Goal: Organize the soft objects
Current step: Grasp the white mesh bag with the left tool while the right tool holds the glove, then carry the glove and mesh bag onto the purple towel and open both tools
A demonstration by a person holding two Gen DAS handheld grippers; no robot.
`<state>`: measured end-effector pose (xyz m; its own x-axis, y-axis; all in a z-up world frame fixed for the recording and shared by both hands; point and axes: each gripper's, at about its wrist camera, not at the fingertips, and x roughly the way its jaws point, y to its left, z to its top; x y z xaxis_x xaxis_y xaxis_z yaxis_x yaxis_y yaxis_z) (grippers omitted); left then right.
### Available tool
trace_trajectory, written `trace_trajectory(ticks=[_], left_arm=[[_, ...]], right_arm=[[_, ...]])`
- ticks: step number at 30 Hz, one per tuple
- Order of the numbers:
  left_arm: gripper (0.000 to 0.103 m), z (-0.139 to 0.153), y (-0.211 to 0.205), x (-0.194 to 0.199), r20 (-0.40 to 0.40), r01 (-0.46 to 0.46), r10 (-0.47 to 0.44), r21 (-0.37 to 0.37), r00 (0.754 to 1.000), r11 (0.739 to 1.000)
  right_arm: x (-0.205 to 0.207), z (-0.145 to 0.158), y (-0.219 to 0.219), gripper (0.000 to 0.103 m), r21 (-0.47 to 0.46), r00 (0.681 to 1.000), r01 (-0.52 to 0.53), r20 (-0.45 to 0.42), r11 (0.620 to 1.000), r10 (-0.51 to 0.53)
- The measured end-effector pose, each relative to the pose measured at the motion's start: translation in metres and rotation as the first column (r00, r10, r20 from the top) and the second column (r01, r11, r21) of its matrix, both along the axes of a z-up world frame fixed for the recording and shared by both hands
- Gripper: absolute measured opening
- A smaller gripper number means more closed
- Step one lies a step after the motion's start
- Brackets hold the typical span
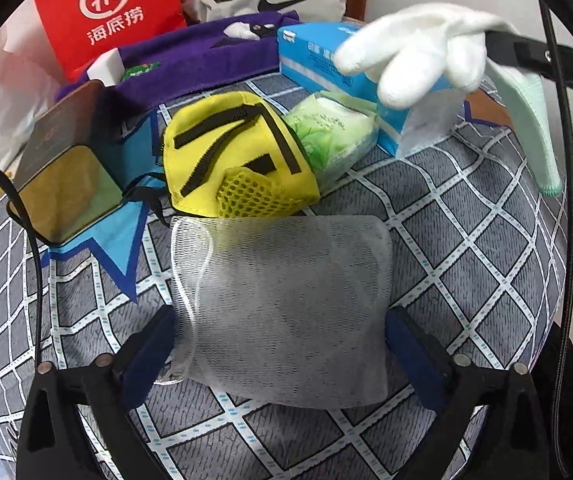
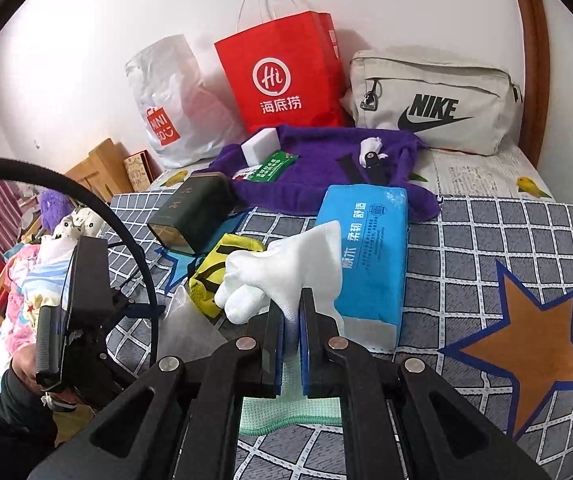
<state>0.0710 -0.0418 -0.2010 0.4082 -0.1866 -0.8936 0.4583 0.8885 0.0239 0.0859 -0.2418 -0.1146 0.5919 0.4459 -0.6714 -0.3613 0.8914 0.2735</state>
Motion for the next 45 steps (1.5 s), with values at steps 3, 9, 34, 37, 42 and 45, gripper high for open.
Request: trace_trajectory(ticks=[3,9,34,37,42,45], left_arm=[[0.068,0.007,0.001,-0.003,0.022,-0.011,0.011,-0.009,1.0,1.0],[0.029,0.016,0.013,-0.001,0.015,-0.012,0.012,-0.032,1.0,0.999],[0.014,0.095,0.08,0.052,0.09,-0.131,0.159,-0.257,0.983,0.958],[0.014,0.102,0.086,0.067,0.099,-0.145,0.177,-0.269,0.979,0.952],[0.014,0.112,0.092,0.097,0.11,-0.175,0.213,-0.281,0.971,0.944],[0.014,0.113,0.096,0.115,0.1,-0.201,0.236,-0.279,0.967,0.939]], right_arm=[[0.0,-0.002,-0.001,0.007,-0.006,1.0,0.001,-0.006,1.0,-0.001],[0.0,-0.003,0.0,0.007,-0.006,1.0,-0.008,-0.008,1.0,0.008],[0.035,0.027,0.01,0.007,-0.007,0.998,-0.042,0.043,0.999,0.042],[0.045,0.034,0.007,0.007,-0.004,0.998,-0.036,0.058,0.999,0.036],[0.068,0.043,0.006,0.007,-0.008,0.996,-0.042,0.075,0.999,0.042],[0.087,0.047,0.008,0.007,-0.014,0.992,-0.044,0.119,0.999,0.046]])
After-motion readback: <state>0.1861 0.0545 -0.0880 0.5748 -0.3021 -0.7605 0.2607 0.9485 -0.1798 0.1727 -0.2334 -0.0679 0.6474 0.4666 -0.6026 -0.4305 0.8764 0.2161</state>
